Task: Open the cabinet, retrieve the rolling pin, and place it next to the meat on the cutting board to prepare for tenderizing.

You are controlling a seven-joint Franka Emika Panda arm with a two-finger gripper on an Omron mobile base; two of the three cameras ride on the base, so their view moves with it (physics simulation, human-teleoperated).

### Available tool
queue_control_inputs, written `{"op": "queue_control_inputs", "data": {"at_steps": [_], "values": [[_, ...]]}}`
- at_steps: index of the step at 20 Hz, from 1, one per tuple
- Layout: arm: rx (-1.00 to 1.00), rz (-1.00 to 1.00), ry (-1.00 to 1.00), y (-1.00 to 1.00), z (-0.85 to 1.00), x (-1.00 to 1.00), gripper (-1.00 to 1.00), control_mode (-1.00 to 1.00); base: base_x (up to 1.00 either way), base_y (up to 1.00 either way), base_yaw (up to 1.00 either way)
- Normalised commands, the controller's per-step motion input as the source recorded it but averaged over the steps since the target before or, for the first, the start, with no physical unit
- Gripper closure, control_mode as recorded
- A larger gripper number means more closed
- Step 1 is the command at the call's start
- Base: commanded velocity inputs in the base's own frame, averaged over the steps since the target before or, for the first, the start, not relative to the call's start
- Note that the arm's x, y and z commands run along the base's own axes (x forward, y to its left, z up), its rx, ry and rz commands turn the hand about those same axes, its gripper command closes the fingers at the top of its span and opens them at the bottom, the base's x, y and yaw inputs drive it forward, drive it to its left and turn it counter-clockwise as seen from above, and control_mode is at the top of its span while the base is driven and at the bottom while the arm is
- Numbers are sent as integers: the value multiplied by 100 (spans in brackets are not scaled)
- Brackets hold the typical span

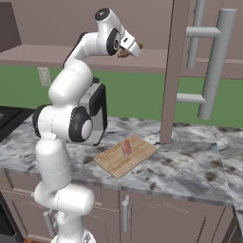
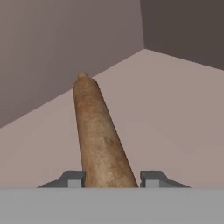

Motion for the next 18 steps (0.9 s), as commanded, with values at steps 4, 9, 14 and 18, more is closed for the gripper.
{"op": "queue_control_inputs", "data": {"at_steps": [4,9,14,18], "values": [[0,0,-21,28,0,-76,100,-100,0,0,0],[0,0,-23,39,2,-92,100,-100,0,0,0],[0,0,-16,39,9,-97,100,-100,0,0,0],[4,-3,-8,33,8,-100,100,-100,0,0,0]]}}
